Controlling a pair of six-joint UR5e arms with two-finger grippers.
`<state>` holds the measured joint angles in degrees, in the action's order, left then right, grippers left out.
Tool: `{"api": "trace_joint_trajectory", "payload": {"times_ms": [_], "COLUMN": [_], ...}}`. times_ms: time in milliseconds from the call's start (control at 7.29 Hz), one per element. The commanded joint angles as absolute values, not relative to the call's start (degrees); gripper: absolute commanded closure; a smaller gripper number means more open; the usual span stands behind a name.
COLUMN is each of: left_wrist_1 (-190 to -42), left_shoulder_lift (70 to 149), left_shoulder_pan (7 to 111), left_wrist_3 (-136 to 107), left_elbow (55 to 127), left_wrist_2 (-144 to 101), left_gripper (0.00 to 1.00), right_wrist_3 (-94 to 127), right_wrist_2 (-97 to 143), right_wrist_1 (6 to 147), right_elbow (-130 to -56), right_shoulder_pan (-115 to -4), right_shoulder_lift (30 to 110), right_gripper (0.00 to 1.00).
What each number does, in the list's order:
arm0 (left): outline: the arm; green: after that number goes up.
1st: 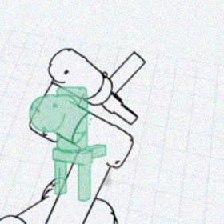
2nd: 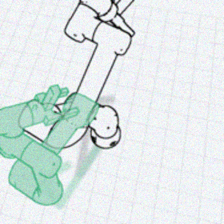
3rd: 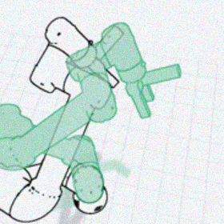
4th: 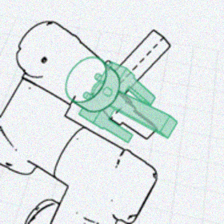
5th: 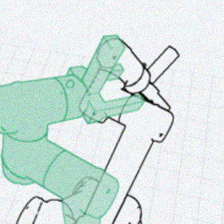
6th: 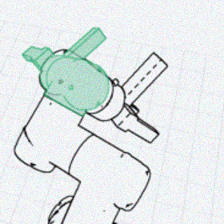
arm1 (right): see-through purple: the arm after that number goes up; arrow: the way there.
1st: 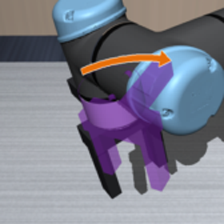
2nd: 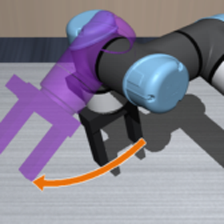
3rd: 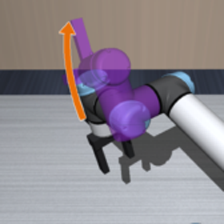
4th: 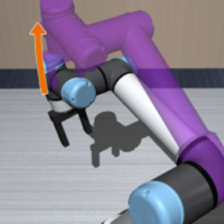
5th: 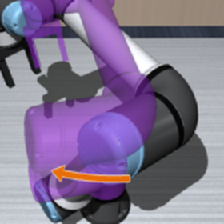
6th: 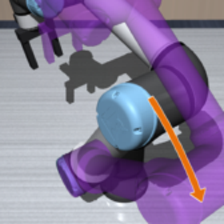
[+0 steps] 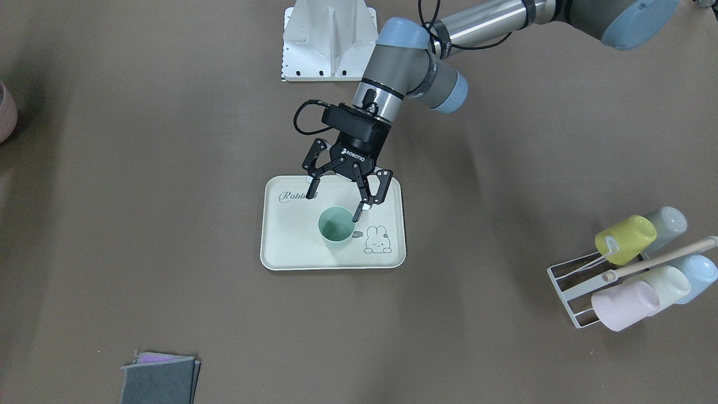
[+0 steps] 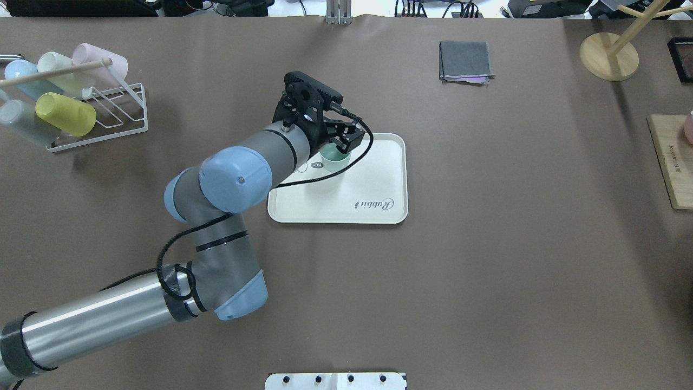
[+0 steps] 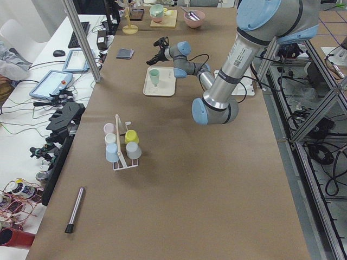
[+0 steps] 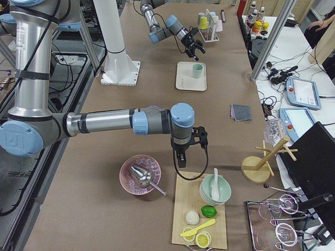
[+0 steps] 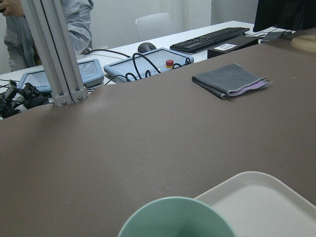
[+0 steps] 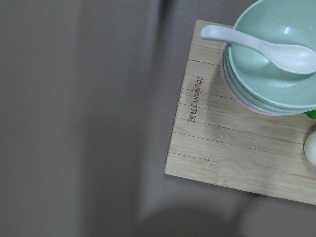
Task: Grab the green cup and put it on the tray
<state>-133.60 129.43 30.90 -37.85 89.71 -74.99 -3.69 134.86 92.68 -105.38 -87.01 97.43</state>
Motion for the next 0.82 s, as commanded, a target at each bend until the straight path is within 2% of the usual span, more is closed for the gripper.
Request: {"api": "trace_joint_trajectory", "payload": {"times_ms": [0, 137, 411, 686], "left_wrist_1": [-128.41, -126.23, -114.24, -104.11], "left_shoulder_lift": [119.67, 115.70, 113.56, 107.43], "left_shoulder_pan": [45.62, 54.84, 74.26, 84.60], "left_wrist_3": [-41.03, -40.96, -35.73, -19.14], "left_elbow": [98.67, 99.57, 99.32, 101.15], "left_wrist_2": [-95.77, -108.59, -130.07, -133.41], "left_gripper": [0.02, 0.02, 0.02, 0.02], "right_wrist_3": [-3.69, -3.69, -3.69, -3.69], "right_wrist_2": [134.74, 134.65, 134.82, 134.82], "right_wrist_1": [92.64, 92.64, 92.72, 92.72], "right_elbow": [-105.38, -105.38, -105.38, -105.38], "right_shoulder_pan": [-87.01, -87.01, -87.01, -87.01], "right_shoulder_lift": [97.47, 97.47, 97.56, 97.56], "right_gripper": [0.00, 0.00, 0.00, 0.00]}}
